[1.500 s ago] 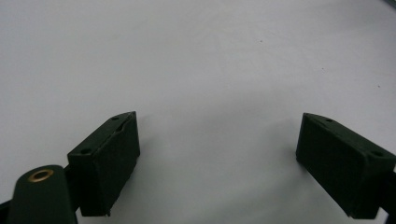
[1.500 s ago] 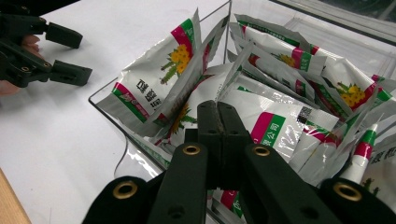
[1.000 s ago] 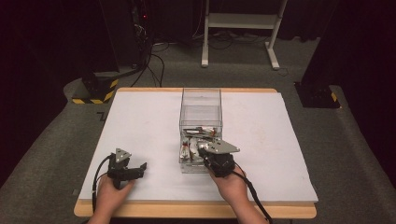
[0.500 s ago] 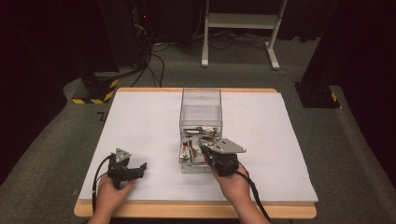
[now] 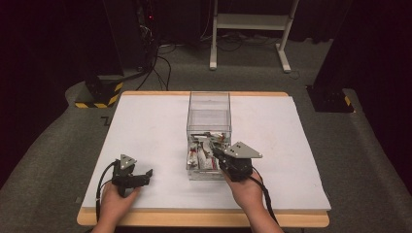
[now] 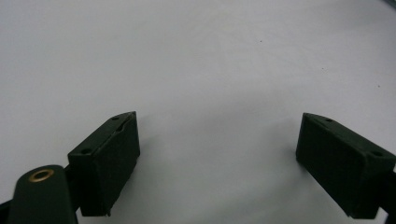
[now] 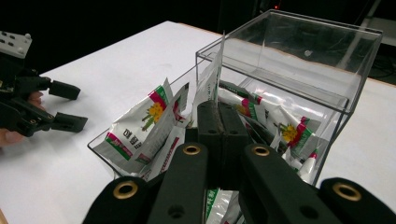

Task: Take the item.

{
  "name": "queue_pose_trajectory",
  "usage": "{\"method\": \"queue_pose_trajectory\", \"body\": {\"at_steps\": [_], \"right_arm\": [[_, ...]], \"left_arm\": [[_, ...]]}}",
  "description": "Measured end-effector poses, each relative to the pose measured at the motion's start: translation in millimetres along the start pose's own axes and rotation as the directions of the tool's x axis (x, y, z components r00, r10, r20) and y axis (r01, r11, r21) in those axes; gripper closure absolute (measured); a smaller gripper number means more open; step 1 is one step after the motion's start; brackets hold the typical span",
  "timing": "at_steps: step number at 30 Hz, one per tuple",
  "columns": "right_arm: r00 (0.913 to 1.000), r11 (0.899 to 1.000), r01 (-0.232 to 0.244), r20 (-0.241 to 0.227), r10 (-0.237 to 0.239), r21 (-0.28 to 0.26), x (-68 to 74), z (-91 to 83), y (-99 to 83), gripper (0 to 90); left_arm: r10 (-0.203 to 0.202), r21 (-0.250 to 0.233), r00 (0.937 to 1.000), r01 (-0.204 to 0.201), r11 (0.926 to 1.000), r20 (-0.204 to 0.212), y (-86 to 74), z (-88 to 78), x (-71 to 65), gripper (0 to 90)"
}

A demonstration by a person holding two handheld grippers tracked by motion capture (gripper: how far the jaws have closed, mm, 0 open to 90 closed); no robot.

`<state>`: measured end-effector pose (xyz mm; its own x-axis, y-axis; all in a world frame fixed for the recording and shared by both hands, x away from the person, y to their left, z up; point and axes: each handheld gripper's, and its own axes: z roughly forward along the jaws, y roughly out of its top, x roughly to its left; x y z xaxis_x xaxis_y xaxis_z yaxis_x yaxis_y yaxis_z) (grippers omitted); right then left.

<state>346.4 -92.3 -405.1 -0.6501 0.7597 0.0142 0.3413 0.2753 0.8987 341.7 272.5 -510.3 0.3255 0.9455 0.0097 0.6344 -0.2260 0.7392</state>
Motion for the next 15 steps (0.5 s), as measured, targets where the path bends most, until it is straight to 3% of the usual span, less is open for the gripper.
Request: {"method": "queue_pose_trajectory", "body": {"at_steps": [15], "right_arm": [[0.9998, 0.999, -0.001, 0.021, 0.001, -0.037, -3.6, -8.9, 4.0, 90.0]], "left_arm": [[0.0, 0.0, 1.0, 0.0, 1.0, 0.0, 0.0, 0.0, 0.0, 13.8]]}}
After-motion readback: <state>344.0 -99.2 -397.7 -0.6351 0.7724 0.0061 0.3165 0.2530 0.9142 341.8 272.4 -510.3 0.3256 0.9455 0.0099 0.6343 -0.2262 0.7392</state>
